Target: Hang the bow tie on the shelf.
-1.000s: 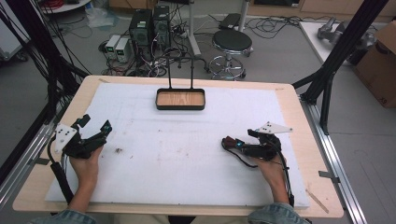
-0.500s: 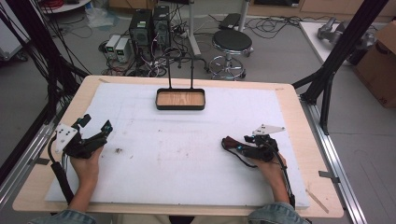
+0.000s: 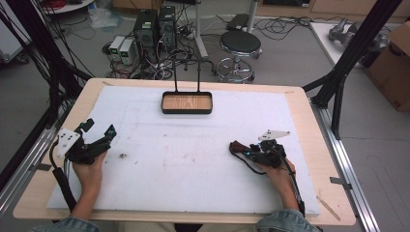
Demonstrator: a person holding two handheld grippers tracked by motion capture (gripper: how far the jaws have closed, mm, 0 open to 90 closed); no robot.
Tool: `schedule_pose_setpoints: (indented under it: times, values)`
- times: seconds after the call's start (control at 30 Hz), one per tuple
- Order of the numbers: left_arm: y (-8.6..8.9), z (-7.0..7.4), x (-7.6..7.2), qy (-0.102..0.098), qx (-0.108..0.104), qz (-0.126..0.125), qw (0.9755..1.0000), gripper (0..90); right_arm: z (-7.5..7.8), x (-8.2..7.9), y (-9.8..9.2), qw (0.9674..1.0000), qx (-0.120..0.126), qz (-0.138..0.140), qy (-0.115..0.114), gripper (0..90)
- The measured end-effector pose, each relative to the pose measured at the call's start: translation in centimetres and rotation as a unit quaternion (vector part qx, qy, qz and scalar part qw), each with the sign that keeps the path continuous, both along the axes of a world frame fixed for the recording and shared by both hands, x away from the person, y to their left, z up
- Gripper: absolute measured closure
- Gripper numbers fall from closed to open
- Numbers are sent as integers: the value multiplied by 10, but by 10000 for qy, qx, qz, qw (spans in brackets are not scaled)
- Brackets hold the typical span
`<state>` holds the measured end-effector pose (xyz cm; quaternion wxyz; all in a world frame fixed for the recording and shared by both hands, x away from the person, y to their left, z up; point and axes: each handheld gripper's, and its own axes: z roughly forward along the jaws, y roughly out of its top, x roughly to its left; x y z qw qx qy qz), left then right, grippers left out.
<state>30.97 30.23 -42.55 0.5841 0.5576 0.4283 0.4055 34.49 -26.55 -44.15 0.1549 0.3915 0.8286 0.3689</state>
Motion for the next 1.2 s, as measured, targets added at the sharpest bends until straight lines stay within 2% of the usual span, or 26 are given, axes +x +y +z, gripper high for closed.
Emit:
schedule_pose_setpoints:
  times: [0.17,0.3,0.33,0.43,0.47,0.5,0.53,0.63,0.67,0.77,0.8,0.83,0.97,1.07,1.17,1.2]
  values:
    - [0,0,0,-33,20,14,10000,189,1,0,-2,10000,53,-44,-19,724]
    - [1,0,0,-8,-28,30,10000,188,3,-1,-3,9998,100,-102,-135,749]
    - [0,0,0,2,-22,23,10000,188,5,-3,-5,9994,216,-142,-240,753]
    - [-1,0,0,-7,12,18,10000,188,8,-4,-6,9987,331,-166,-338,754]
    - [-1,0,-1,-25,16,29,10000,188,12,-6,-6,9979,430,-182,-453,754]
    - [-1,0,-1,-25,16,29,10000,188,12,-6,-6,9979,430,-182,-453,754]
    - [-1,0,-1,-35,-1,37,10000,188,15,-8,-7,9967,484,-208,-613,755]
    - [-1,0,0,-14,-7,48,10000,188,19,-9,-8,9955,570,-254,-718,754]
    - [-1,0,0,-13,-13,36,10000,188,23,-11,-9,9941,691,-293,-786,755]
    - [-2,0,0,-40,-15,28,10000,189,28,-11,-9,9928,745,-342,-868,754]
    - [-2,0,0,-62,-21,38,10000,189,34,-10,-6,9911,797,-355,-1010,755]
    - [-2,0,0,-62,-21,38,10000,189,34,-10,-6,9911,797,-355,-1010,755]
    - [-2,0,1,-68,-53,41,10000,189,46,-5,1,9909,768,-317,-1058,755]
    - [-2,0,1,-82,-76,57,9999,189,58,4,9,9889,827,-261,-1207,755]
    - [-1,0,1,-85,-89,57,9999,189,63,9,13,9879,878,-240,-1253,755]
    - [-1,0,1,-73,-83,57,9999,189,68,15,17,9876,903,-236,-1260,756]
